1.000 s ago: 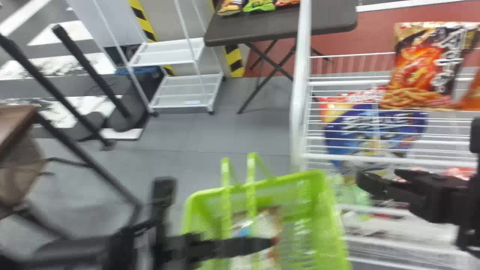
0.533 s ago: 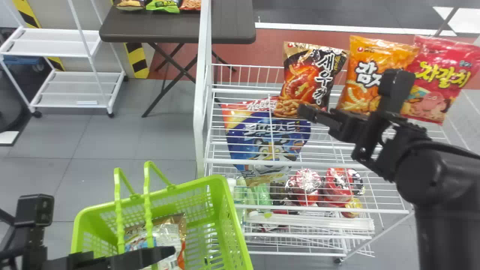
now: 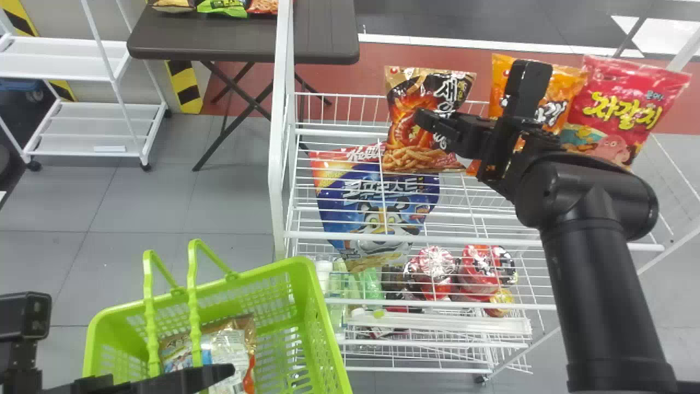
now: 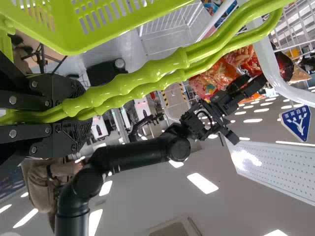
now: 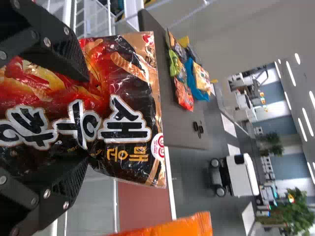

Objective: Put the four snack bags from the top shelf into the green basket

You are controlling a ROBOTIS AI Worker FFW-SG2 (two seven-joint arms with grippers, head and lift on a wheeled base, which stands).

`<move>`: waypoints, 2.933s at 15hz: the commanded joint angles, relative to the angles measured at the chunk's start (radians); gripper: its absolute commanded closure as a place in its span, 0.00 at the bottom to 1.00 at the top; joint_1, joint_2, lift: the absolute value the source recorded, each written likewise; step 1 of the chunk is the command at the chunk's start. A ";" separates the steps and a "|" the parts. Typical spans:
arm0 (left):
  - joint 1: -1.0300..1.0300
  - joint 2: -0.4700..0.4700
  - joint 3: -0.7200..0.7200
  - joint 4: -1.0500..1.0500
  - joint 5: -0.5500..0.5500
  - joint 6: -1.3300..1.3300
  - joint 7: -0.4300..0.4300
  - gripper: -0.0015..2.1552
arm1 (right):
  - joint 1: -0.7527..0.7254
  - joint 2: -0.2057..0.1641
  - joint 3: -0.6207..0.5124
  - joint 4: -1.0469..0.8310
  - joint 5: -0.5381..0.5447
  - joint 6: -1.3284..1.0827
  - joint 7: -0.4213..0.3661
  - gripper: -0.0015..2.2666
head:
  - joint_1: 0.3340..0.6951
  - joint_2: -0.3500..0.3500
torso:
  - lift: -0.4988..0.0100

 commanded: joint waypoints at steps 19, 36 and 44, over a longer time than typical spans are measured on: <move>-0.023 0.022 0.002 0.033 0.032 -0.025 -0.010 1.00 | 0.757 0.012 0.110 -1.120 -0.309 0.696 -0.076 1.00 | 1.00 0.69 | 0.98; -0.028 0.025 0.007 0.049 0.030 -0.025 -0.010 1.00 | 0.594 0.001 0.376 -0.807 -0.245 0.536 -0.171 0.02 | 1.00 1.00 | 0.98; -0.031 0.026 0.013 0.059 0.033 -0.025 -0.010 1.00 | 0.481 0.001 -0.084 -0.721 -0.084 0.208 -0.182 0.03 | 1.00 0.57 | 0.98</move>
